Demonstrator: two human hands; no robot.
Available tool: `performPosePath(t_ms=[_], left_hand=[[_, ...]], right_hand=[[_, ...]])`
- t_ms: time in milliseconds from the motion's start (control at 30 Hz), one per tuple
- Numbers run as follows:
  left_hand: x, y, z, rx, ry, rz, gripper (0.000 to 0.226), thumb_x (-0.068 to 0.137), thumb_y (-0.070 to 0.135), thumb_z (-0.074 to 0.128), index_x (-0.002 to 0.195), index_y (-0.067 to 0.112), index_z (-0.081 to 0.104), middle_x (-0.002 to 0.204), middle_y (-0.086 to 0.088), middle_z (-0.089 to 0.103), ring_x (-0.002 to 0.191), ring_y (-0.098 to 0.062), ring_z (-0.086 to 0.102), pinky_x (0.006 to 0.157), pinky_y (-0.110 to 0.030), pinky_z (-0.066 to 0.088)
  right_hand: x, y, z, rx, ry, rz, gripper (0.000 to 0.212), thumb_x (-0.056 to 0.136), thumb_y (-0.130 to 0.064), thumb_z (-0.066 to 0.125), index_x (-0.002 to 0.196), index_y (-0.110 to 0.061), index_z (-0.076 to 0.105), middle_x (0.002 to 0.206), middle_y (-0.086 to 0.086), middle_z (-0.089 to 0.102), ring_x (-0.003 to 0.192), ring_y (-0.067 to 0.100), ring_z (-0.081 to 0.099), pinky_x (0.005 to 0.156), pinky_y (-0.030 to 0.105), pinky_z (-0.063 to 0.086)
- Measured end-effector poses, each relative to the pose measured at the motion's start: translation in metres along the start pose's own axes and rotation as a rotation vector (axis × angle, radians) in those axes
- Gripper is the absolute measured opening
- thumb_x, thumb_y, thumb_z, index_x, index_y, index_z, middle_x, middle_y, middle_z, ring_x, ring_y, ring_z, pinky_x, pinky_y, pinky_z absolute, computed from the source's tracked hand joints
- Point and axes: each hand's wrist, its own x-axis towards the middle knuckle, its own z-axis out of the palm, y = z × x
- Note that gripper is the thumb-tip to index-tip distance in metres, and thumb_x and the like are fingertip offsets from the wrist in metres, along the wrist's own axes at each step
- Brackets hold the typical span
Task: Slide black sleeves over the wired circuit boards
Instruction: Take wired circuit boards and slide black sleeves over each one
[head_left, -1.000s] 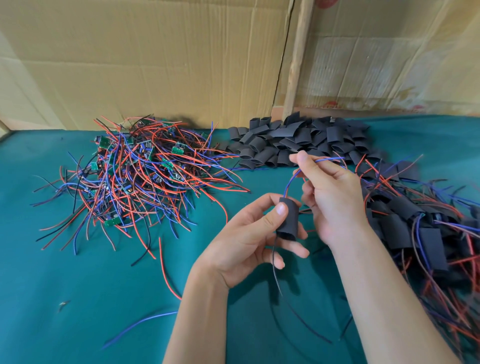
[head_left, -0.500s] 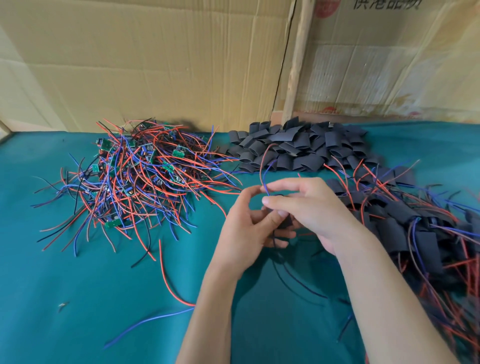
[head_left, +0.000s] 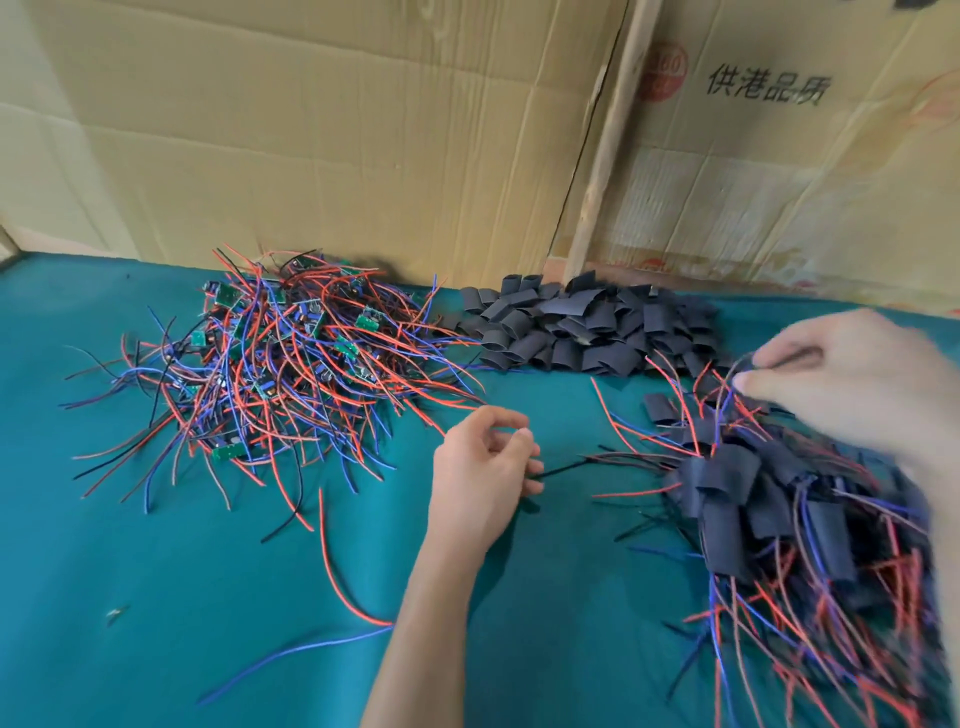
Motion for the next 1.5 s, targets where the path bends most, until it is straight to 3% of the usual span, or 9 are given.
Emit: performPosePath(t_ms=[100, 267, 400, 600, 700, 800, 967, 1300, 1500], left_hand=[[0.000, -0.001, -0.003, 0.099, 0.098, 0.065, 0.016, 0.091, 0.003, 0.056, 0.093, 0.014, 0.068, 0.074, 0.002, 0.070, 0.058, -0.015, 0.071, 0.063, -0.042, 0.062], [0.002, 0.001, -0.010, 0.155, 0.309, 0.117, 0.020, 0.087, 0.002, 0.053, 0.081, 0.018, 0.064, 0.070, 0.010, 0.068, 0.053, -0.007, 0.069, 0.056, -0.035, 0.059], [0.003, 0.003, -0.015, 0.173, 0.410, 0.113, 0.018, 0.085, 0.003, 0.053, 0.082, 0.018, 0.062, 0.063, 0.008, 0.066, 0.052, -0.008, 0.069, 0.065, -0.039, 0.060], [0.005, 0.003, -0.018, 0.183, 0.408, 0.102, 0.019, 0.085, 0.004, 0.053, 0.090, 0.020, 0.062, 0.073, 0.004, 0.068, 0.065, -0.019, 0.071, 0.070, -0.039, 0.059], [0.005, 0.002, -0.018, 0.119, 0.417, 0.077, 0.019, 0.091, 0.007, 0.053, 0.090, 0.025, 0.059, 0.075, 0.003, 0.071, 0.061, -0.009, 0.071, 0.061, -0.019, 0.053], [0.008, 0.002, -0.018, -0.008, 0.406, 0.053, 0.014, 0.099, 0.016, 0.050, 0.100, 0.019, 0.063, 0.084, 0.002, 0.073, 0.068, -0.010, 0.073, 0.072, -0.031, 0.059], [0.009, 0.006, -0.018, -0.220, 0.356, 0.012, 0.024, 0.106, 0.024, 0.045, 0.102, 0.008, 0.062, 0.100, -0.007, 0.072, 0.085, -0.017, 0.075, 0.072, -0.035, 0.062], [0.001, 0.018, -0.020, -0.346, 0.028, -0.091, 0.028, 0.109, 0.023, 0.039, 0.110, 0.009, 0.063, 0.073, -0.002, 0.071, 0.058, -0.016, 0.067, 0.051, -0.021, 0.050], [-0.005, 0.022, -0.015, -0.298, -0.238, -0.140, 0.032, 0.107, 0.017, 0.040, 0.110, 0.005, 0.070, 0.075, -0.006, 0.068, 0.061, -0.016, 0.062, 0.056, -0.022, 0.050]], right_hand=[[0.007, -0.037, 0.015, -0.019, 0.076, -0.168, 0.012, 0.075, -0.038, 0.080, 0.070, -0.031, 0.071, 0.088, 0.000, 0.075, 0.095, 0.029, 0.067, 0.085, 0.036, 0.054], [0.015, -0.116, 0.093, 0.085, -0.300, -0.497, 0.012, 0.084, -0.022, 0.074, 0.088, -0.033, 0.075, 0.083, -0.016, 0.073, 0.083, 0.008, 0.067, 0.064, 0.012, 0.042], [0.027, -0.146, 0.163, 0.127, -0.327, -0.423, 0.032, 0.090, -0.034, 0.070, 0.120, -0.023, 0.069, 0.118, 0.004, 0.071, 0.116, 0.027, 0.061, 0.095, 0.033, 0.049], [0.024, -0.150, 0.182, 0.283, -0.154, -0.348, 0.019, 0.086, -0.029, 0.076, 0.068, -0.029, 0.068, 0.089, 0.003, 0.075, 0.100, 0.029, 0.066, 0.085, 0.036, 0.055], [0.014, -0.137, 0.162, 0.403, -0.109, -0.328, 0.022, 0.081, -0.023, 0.078, 0.061, -0.029, 0.070, 0.065, -0.010, 0.069, 0.085, 0.017, 0.068, 0.076, 0.028, 0.053], [-0.006, -0.118, 0.141, 0.570, -0.127, -0.280, 0.016, 0.074, -0.021, 0.078, 0.059, -0.024, 0.074, 0.053, -0.011, 0.065, 0.055, 0.002, 0.055, 0.059, 0.023, 0.044], [-0.050, -0.088, 0.112, 0.613, -0.349, -0.302, 0.009, 0.073, -0.016, 0.079, 0.067, -0.021, 0.077, 0.060, 0.004, 0.070, 0.053, 0.009, 0.054, 0.063, 0.029, 0.045], [-0.045, -0.061, 0.070, 0.253, -0.993, -0.515, 0.016, 0.080, -0.034, 0.079, 0.091, -0.023, 0.079, 0.080, -0.003, 0.077, 0.069, 0.006, 0.067, 0.063, 0.024, 0.053], [0.059, -0.053, 0.077, -0.012, -0.237, -0.296, 0.018, 0.081, -0.030, 0.081, 0.099, -0.026, 0.076, 0.102, 0.002, 0.076, 0.100, 0.024, 0.068, 0.085, 0.032, 0.052]])
